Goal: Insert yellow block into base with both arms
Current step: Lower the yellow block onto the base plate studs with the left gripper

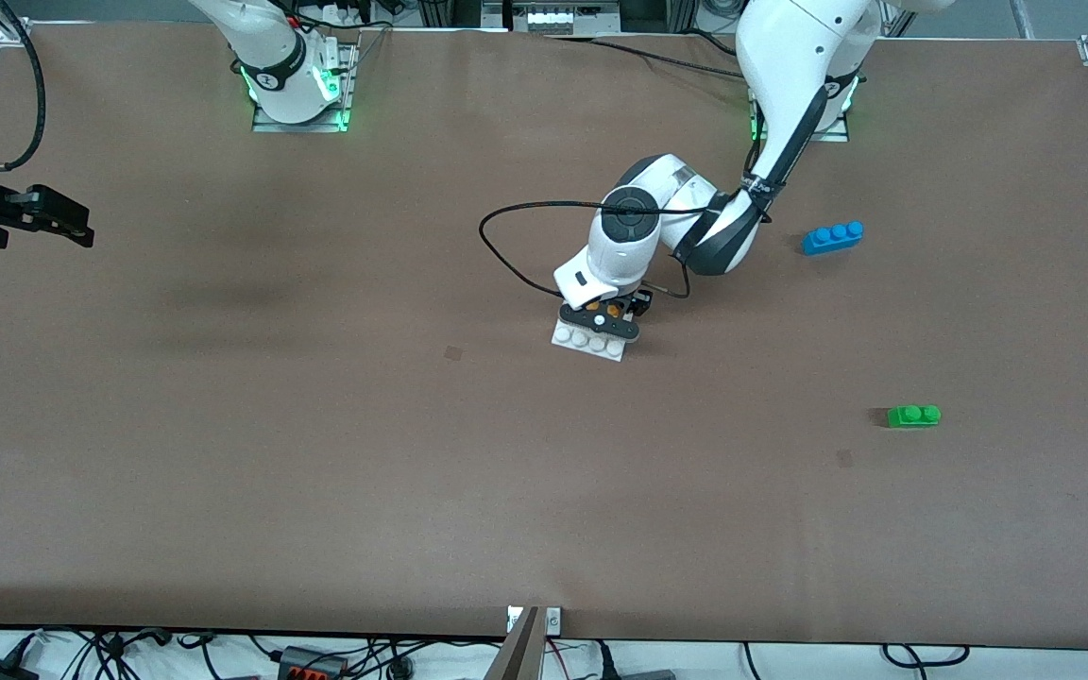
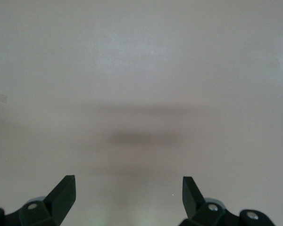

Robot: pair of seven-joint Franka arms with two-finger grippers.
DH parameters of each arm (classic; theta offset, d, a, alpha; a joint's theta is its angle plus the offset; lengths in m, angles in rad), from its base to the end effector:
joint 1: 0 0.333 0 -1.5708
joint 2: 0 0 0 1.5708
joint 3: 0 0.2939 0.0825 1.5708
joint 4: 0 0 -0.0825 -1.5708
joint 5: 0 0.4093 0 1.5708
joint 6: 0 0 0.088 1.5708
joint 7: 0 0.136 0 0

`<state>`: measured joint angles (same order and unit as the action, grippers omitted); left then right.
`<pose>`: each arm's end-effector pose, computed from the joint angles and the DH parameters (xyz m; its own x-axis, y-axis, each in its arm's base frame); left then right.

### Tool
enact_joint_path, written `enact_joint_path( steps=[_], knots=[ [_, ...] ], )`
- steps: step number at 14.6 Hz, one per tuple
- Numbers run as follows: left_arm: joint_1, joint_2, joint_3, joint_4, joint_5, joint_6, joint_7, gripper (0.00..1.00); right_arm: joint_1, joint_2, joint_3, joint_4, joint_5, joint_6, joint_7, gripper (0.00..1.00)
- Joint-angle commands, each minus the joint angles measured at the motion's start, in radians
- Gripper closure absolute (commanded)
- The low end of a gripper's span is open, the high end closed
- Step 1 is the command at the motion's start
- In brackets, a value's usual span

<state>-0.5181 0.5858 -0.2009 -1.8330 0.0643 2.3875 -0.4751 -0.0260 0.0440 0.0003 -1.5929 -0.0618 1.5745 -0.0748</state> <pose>0.4906 -0.4258 0.1482 0.9651 -0.2576 -0.0465 -0.2552 -0.9655 0.0519 0.5882 -0.0235 0.5373 0.9966 0.0492 -0.0668 0.0531 -0.9970 0.0568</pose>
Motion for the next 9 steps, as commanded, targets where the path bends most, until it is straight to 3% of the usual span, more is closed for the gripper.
enact_joint_path(
  steps=[1, 9],
  knots=[
    [-0.01, 0.045, 0.003, 0.043, 0.02, 0.004, 0.003, 0.6, -0.002, 0.005, 0.006, 0.019, -0.007, -0.011, 0.013, 0.0],
    [-0.006, 0.029, 0.003, 0.024, 0.022, -0.01, 0.004, 0.6, -0.002, 0.005, 0.006, 0.019, -0.007, -0.011, 0.013, 0.0]
  ],
)
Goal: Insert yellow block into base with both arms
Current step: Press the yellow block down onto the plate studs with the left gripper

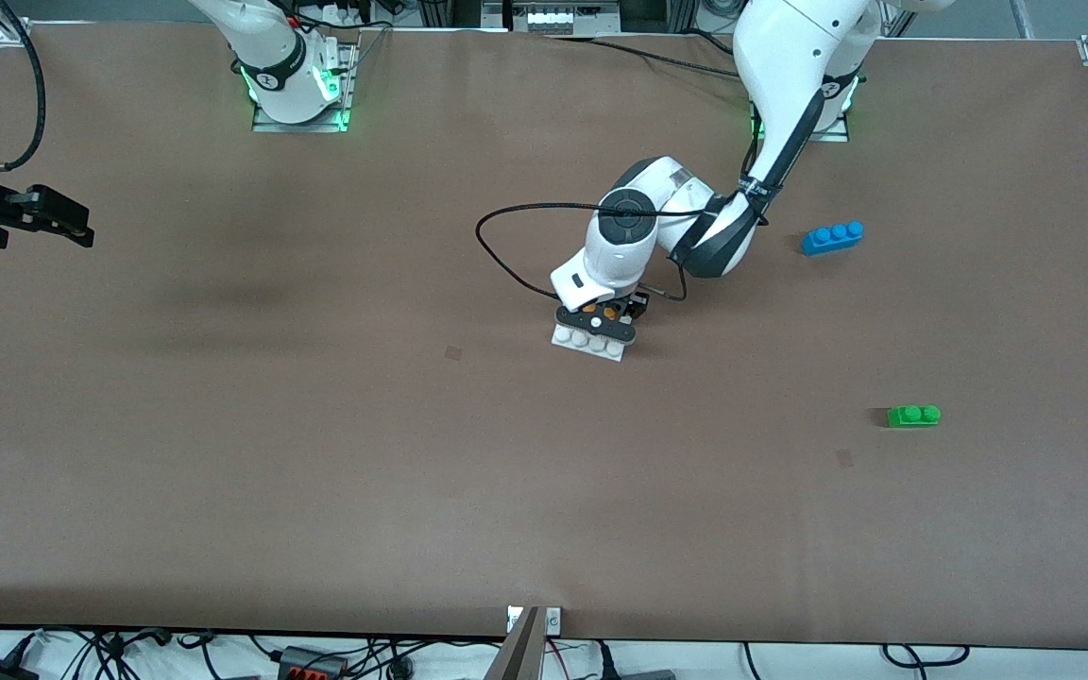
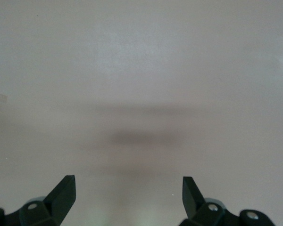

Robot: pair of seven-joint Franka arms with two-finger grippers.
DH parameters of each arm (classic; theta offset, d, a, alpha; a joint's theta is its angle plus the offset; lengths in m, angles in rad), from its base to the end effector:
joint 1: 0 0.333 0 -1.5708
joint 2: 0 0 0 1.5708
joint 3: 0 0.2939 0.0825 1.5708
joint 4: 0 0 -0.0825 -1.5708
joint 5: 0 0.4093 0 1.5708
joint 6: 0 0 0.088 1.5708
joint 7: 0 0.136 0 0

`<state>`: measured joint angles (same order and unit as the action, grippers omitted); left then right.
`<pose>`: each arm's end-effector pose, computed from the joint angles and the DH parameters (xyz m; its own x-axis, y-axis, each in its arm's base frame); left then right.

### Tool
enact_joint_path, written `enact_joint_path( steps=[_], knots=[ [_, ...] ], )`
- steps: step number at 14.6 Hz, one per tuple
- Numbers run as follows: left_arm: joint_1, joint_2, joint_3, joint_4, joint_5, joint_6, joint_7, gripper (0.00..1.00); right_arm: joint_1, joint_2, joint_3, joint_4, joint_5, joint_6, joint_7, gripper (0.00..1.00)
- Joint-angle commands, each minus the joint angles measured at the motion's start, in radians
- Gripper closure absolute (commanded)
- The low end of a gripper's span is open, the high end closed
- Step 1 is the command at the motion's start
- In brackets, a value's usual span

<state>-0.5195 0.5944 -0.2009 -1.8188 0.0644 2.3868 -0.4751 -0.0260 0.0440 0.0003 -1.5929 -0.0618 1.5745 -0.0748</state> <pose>0.4932 -0.4286 0.1486 0.9653 -0.2577 -0.0426 -0.2553 -0.9653 0.0551 0.5882 -0.0235 0.5373 0.9966 0.0492 -0.0668 0.0531 -0.9970 0.0568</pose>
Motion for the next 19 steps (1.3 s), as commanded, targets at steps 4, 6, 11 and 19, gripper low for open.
enact_joint_path(
  steps=[4, 6, 11, 19],
  knots=[
    [-0.005, 0.005, 0.003, -0.013, 0.022, -0.009, 0.003, 0.6, -0.002, 0.005, 0.006, 0.019, -0.007, -0.013, 0.013, 0.0],
    [-0.004, -0.016, 0.001, -0.039, 0.023, -0.008, 0.004, 0.6, -0.003, 0.005, 0.006, 0.019, -0.006, -0.013, 0.013, 0.0],
    [0.003, -0.05, -0.005, -0.068, 0.023, -0.009, 0.009, 0.6, -0.003, 0.005, 0.006, 0.019, -0.006, -0.014, 0.013, 0.0],
    [-0.001, -0.027, -0.006, -0.057, 0.022, 0.003, 0.006, 0.59, -0.003, 0.005, 0.006, 0.019, -0.006, -0.014, 0.013, 0.0]
  ],
)
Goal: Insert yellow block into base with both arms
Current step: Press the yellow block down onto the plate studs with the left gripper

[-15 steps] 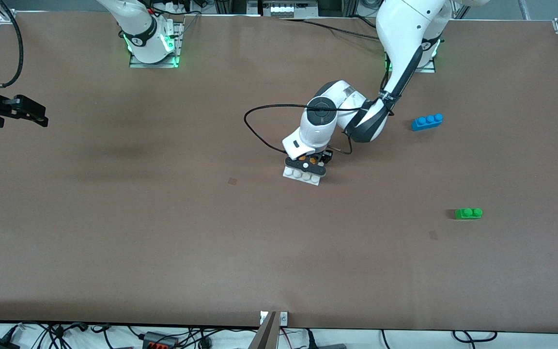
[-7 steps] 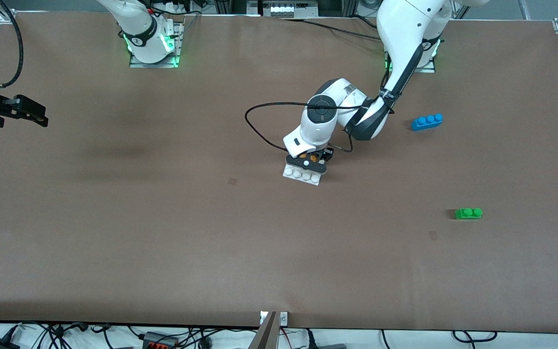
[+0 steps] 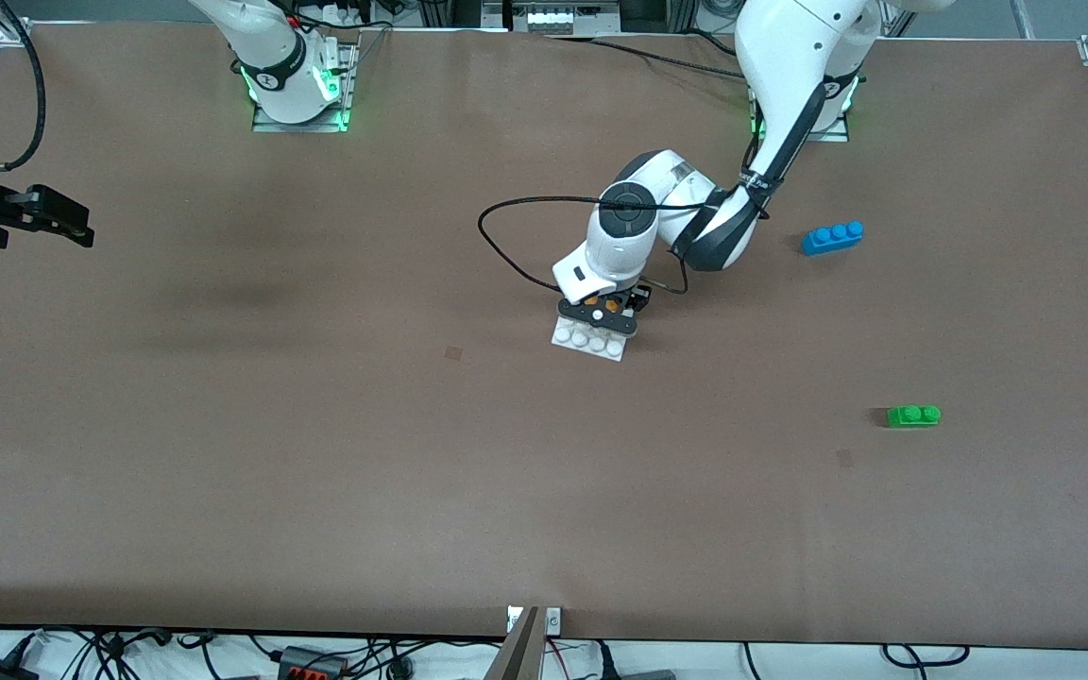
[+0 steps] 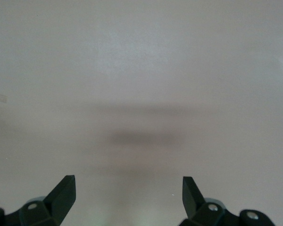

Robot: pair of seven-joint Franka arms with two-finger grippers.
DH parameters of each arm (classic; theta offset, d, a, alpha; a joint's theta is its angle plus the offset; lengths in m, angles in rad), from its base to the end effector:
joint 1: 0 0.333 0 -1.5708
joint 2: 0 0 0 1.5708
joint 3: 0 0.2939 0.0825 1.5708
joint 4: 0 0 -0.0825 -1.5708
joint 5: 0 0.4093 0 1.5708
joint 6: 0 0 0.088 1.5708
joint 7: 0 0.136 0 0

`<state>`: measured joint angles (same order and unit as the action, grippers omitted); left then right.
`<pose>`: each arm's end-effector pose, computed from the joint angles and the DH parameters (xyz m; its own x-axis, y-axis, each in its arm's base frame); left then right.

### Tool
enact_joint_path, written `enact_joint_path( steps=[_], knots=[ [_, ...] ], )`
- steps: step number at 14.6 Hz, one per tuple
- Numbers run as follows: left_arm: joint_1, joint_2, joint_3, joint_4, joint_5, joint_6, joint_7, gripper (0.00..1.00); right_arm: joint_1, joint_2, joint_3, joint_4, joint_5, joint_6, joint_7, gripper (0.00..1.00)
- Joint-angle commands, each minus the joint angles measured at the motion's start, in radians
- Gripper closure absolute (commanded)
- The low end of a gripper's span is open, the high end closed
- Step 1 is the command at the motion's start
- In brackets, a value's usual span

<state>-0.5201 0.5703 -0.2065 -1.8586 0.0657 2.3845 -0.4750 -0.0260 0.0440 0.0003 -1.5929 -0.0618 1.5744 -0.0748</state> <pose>0.4812 -0.4253 0.1475 0.9618 -0.2676 -0.0577 -0.2652 -0.9631 0.0460 0.5881 -0.0235 0.5373 0.9965 0.0492 -0.0669 0.0530 -0.9970 0.0568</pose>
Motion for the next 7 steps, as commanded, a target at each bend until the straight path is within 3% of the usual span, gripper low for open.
enact_joint_path(
  steps=[1, 7],
  knots=[
    [0.0, -0.003, -0.001, -0.016, 0.02, 0.007, 0.006, 0.59, -0.003, 0.005, 0.006, 0.019, -0.006, -0.014, 0.013, 0.0],
    [0.005, 0.011, 0.001, -0.013, 0.028, 0.025, 0.01, 0.59, -0.006, 0.005, 0.006, 0.019, -0.004, -0.016, 0.013, 0.0]
  ],
)
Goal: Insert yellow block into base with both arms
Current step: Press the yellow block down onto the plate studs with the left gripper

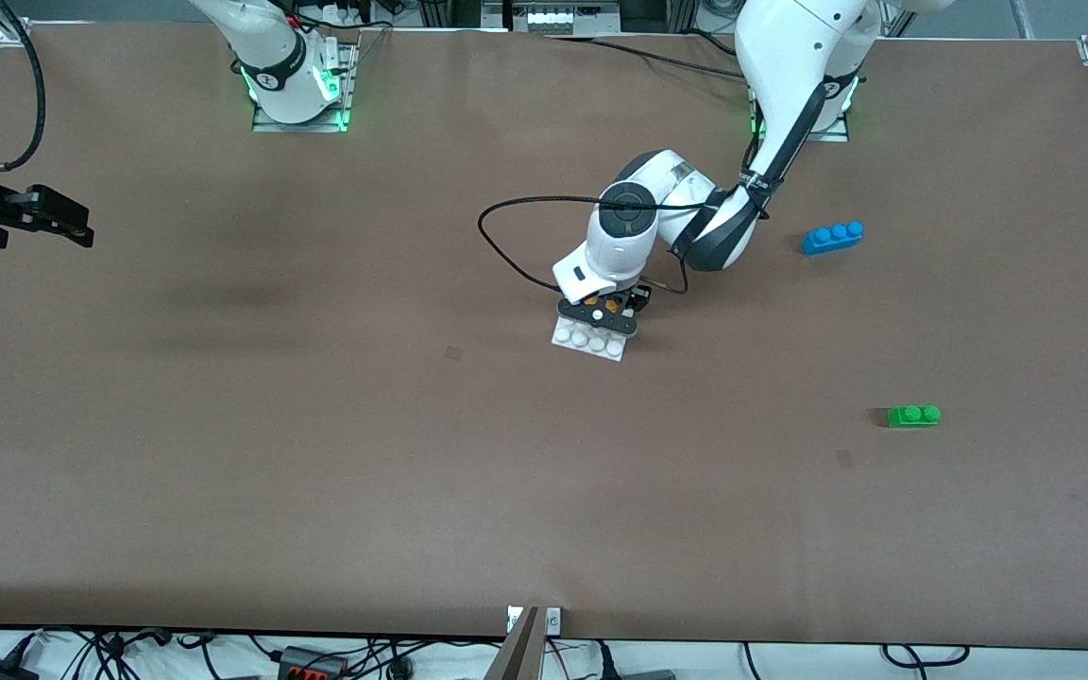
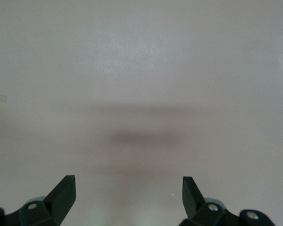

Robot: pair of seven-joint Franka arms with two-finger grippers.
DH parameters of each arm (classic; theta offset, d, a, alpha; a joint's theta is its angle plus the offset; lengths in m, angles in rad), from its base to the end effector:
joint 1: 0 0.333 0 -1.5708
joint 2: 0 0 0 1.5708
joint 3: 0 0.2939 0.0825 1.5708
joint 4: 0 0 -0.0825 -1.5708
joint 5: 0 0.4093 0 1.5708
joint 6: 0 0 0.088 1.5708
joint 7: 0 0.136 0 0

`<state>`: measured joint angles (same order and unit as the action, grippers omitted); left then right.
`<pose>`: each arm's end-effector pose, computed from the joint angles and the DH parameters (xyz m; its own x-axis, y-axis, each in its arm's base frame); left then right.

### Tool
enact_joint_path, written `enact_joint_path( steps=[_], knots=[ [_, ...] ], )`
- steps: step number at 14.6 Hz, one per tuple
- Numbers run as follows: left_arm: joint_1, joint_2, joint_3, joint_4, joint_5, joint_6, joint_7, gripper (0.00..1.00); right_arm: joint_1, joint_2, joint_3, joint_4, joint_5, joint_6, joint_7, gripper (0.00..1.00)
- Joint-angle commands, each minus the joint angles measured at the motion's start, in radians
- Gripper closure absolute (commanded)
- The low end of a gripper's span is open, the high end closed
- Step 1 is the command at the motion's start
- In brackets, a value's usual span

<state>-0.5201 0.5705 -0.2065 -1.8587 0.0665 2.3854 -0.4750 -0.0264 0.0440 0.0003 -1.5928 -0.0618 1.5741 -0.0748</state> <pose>0.4813 -0.4253 0.1474 0.9617 -0.2681 -0.0569 -0.2658 -0.9629 0.0459 0.5881 -0.0237 0.5373 0.9966 0.0488 -0.0671 0.0526 -0.9970 0.0568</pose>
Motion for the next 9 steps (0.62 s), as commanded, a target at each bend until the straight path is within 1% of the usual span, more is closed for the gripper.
enact_joint_path(
  steps=[1, 7, 9],
  knots=[
    [0.005, 0.014, 0.001, -0.013, 0.027, 0.041, 0.01, 0.59, -0.006, 0.005, 0.006, 0.019, -0.004, -0.016, 0.013, 0.0],
    [0.008, 0.017, 0.009, -0.013, 0.029, 0.044, 0.029, 0.59, -0.007, 0.005, 0.006, 0.019, -0.003, -0.016, 0.015, 0.0],
    [0.008, 0.02, 0.009, -0.014, 0.029, 0.073, 0.03, 0.59, -0.007, 0.005, 0.006, 0.019, -0.003, -0.016, 0.015, 0.0]
  ],
)
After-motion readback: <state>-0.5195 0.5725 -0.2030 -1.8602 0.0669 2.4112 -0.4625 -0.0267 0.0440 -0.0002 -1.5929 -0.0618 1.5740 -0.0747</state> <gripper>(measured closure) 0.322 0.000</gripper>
